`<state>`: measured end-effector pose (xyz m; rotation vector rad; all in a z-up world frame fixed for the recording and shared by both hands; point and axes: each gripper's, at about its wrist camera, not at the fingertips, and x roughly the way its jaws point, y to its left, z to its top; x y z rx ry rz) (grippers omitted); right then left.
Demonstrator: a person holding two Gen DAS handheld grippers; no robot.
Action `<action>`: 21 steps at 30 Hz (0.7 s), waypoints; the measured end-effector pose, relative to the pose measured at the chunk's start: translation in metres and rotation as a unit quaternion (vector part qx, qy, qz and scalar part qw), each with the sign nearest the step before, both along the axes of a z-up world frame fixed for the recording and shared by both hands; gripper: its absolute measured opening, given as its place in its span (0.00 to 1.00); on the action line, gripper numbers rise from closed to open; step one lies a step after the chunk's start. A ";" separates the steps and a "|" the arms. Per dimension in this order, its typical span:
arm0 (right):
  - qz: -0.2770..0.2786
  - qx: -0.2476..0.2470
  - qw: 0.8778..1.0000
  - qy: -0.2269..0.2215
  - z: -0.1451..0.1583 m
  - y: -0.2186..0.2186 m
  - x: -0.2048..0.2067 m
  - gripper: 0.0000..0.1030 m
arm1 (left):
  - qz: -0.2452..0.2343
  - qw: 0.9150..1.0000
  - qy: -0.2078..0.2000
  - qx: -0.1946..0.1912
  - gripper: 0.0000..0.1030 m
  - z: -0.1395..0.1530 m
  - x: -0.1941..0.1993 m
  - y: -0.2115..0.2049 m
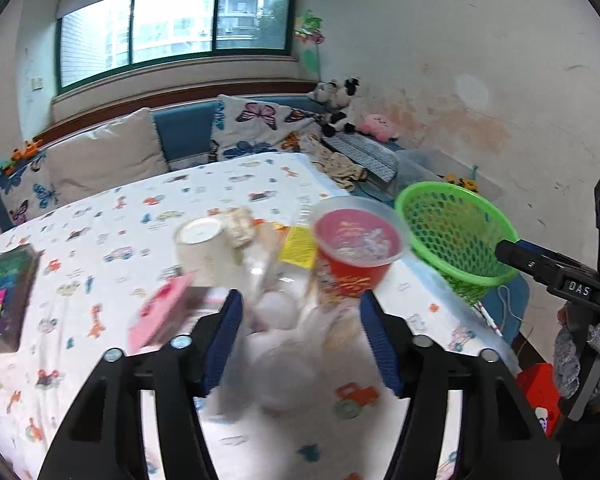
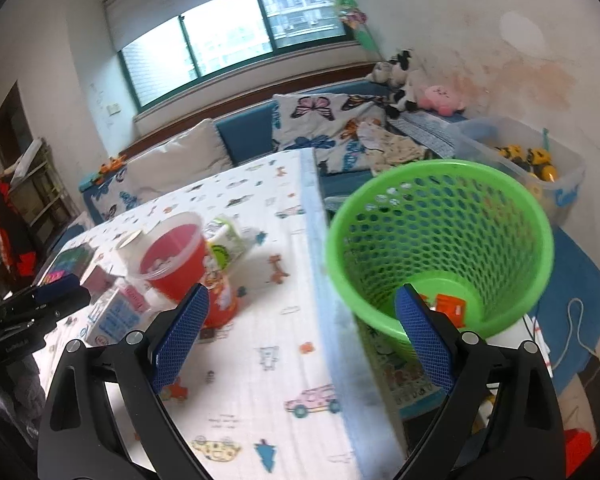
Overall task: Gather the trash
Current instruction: 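Grasp the pink wrapper with left tool while right tool grasps the red cup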
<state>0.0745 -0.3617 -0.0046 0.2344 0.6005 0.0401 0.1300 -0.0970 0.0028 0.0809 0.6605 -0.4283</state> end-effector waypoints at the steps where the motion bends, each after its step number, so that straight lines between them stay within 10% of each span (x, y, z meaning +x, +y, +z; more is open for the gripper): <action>1: 0.006 -0.002 1.000 0.000 0.000 0.005 0.002 0.91 | 0.007 1.000 -0.003 0.002 0.60 0.000 0.000 0.007; 21: 0.065 -0.010 0.998 0.018 -0.006 0.058 0.026 0.91 | 0.060 0.997 0.044 0.025 0.49 -0.042 0.047 0.076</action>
